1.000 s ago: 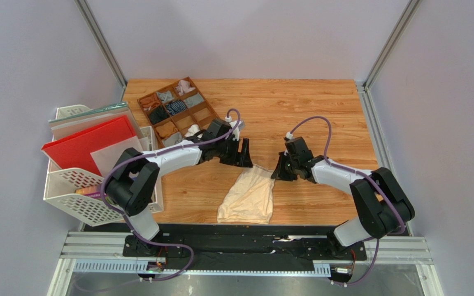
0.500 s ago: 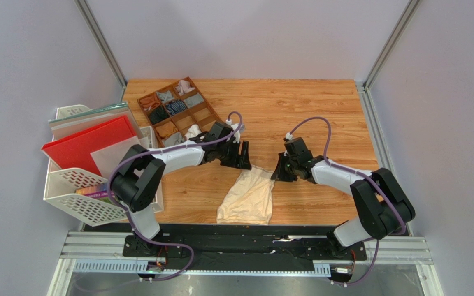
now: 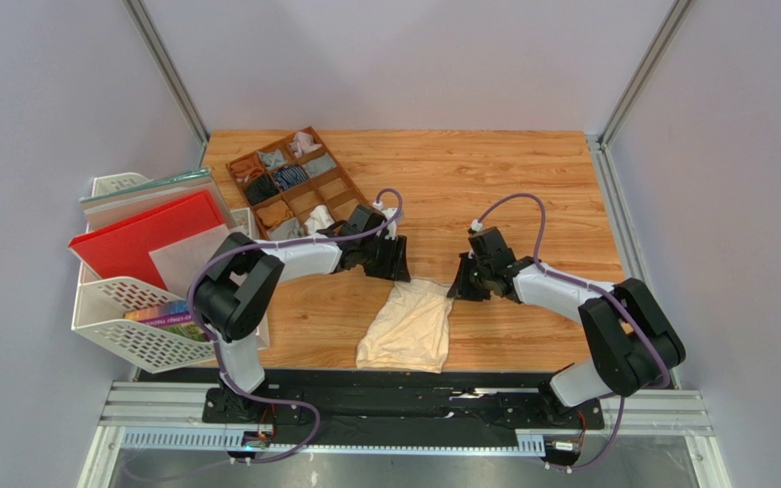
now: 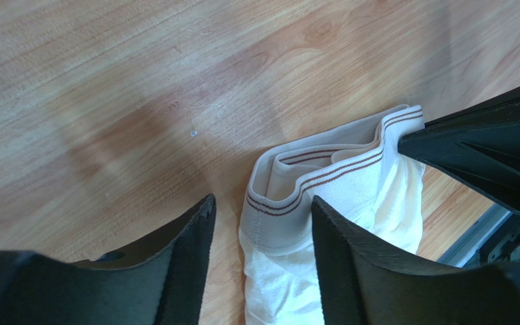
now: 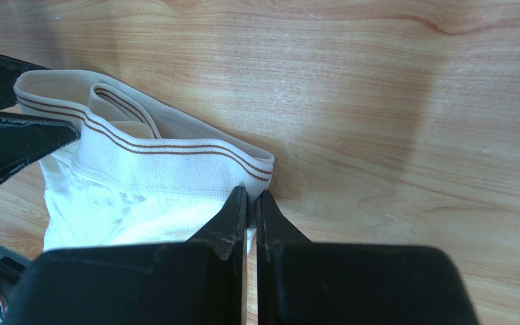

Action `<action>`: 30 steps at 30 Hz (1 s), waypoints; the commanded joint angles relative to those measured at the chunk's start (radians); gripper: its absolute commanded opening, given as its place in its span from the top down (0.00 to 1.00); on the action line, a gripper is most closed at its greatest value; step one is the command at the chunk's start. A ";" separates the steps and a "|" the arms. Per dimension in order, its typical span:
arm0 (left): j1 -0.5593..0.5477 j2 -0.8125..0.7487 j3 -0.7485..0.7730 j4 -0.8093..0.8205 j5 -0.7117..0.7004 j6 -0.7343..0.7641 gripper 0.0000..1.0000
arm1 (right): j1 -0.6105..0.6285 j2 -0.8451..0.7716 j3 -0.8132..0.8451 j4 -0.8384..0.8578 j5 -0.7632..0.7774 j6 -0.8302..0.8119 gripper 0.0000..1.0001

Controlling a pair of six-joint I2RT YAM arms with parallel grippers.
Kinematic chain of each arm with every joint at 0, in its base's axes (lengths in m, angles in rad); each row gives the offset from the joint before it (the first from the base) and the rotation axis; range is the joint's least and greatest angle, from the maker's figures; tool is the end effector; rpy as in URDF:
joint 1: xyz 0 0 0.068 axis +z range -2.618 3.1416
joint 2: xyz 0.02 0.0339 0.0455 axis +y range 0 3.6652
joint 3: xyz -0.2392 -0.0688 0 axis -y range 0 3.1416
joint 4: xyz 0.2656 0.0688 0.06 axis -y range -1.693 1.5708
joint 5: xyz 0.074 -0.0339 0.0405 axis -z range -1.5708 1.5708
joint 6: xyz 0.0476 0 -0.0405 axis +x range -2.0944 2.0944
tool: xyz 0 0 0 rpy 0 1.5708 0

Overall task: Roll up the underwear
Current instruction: Adjust the underwear at the center of the board.

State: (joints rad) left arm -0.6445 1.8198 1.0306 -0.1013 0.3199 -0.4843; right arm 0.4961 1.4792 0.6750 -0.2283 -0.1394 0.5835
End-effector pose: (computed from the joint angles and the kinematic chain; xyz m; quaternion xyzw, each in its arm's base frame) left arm 0.2977 -0.2424 0.1064 0.1274 0.9234 -0.3030 0.1980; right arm 0.2499 0.1428 0.0980 0.0235 0.9615 0.1939 0.1930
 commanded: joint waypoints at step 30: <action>0.005 -0.031 -0.089 0.200 -0.059 0.036 1.00 | 0.006 -0.059 0.008 -0.174 0.138 0.009 1.00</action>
State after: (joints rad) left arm -0.6472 1.8149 0.9085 0.1417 0.2970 -0.4694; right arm 0.5030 1.4406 0.6773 -0.3107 -0.0669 0.5983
